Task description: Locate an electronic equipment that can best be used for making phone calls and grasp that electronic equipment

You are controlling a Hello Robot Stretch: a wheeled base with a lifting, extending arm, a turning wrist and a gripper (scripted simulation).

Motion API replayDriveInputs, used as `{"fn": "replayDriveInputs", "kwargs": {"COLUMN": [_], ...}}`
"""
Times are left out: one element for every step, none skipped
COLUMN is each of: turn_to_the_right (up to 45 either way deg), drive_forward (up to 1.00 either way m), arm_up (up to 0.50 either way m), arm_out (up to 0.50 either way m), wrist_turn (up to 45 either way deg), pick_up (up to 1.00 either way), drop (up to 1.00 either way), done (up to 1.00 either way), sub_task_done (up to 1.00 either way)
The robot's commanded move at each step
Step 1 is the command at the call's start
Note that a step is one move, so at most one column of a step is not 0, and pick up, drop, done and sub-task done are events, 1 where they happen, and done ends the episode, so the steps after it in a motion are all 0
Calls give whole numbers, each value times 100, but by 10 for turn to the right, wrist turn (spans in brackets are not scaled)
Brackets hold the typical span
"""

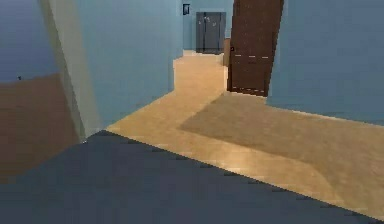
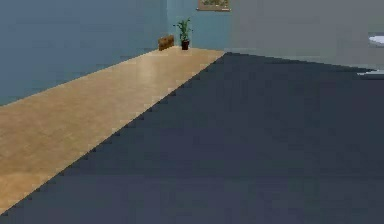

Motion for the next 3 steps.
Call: {"fn": "replayDriveInputs", "kwargs": {"turn_to_the_right": [30,0,0], "drive_forward": [0,100,100], "arm_up": [0,0,0], "arm_out": [0,0,0], "wrist_turn": [0,0,0], "pick_up": [0,0,0], "drop": [0,0,0], "done": [0,0,0], "sub_task_done": [0,0,0]}}
